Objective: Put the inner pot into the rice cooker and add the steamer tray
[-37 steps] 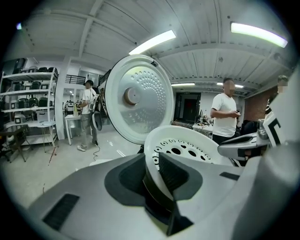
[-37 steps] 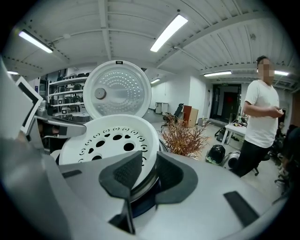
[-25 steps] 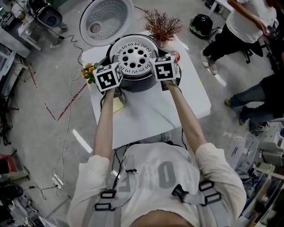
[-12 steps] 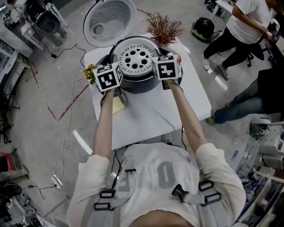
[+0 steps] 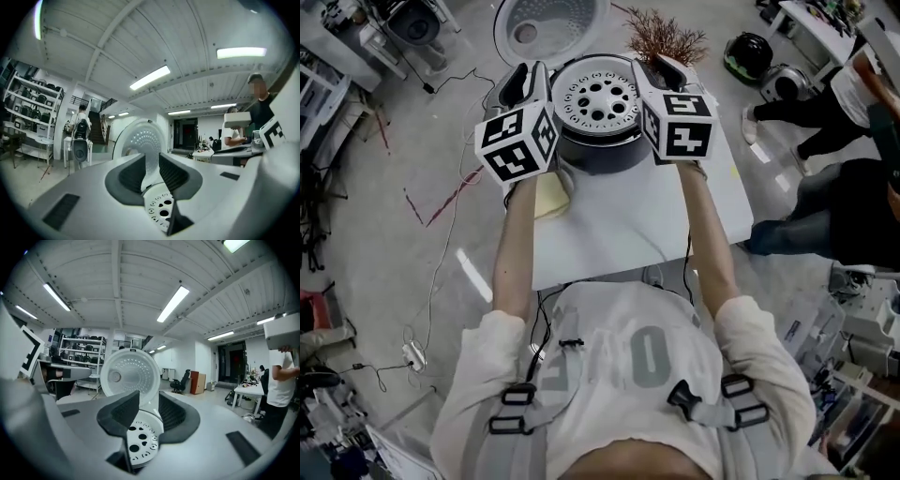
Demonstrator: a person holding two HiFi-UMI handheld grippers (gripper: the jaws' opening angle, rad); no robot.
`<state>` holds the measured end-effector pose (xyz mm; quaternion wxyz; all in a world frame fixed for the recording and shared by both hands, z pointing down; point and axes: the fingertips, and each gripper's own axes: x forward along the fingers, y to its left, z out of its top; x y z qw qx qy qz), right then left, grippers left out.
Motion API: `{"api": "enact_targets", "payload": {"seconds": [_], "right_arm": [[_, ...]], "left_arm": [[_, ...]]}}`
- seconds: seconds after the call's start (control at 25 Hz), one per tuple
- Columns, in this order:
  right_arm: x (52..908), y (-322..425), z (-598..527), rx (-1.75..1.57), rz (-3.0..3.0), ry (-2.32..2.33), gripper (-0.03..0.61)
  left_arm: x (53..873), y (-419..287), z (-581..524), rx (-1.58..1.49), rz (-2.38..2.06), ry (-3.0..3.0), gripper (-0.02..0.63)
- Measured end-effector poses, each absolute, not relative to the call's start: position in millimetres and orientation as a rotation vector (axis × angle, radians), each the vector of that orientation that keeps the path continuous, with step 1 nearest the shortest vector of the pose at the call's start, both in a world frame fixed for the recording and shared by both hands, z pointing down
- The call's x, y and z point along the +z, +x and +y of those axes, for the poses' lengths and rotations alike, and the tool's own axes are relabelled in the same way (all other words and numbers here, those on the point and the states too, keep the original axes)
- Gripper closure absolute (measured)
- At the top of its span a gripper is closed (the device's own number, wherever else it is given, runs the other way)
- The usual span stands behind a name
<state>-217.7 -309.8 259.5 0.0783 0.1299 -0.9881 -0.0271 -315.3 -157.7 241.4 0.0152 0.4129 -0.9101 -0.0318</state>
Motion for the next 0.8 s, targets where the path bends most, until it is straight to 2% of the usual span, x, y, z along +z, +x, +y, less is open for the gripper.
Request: {"api": "enact_targets", "payload": {"seconds": [0.2,0.32,0.48,0.8], "right_arm": [[222,-192,-272,-0.214,-3.115,0.290,0.445],[217,-175,-246,-0.288,-3.175,0.172,0.449],[227,-150,-231,-0.288,-3.223,0.172,0.564],[282,-123,-216,-0.165,-3.157,0.101,0.569]], "left_arm": [[206,-271,-133,-0.200,-2.990,1.352,0.535],[205,-240,-124,-0.198,-3.064,1.372,0.578],[226,-203,-127,-0.087,-3.103,1.359,0.593],[279,-171,-131,0.001,-3.003,1.344,0.594]]}}
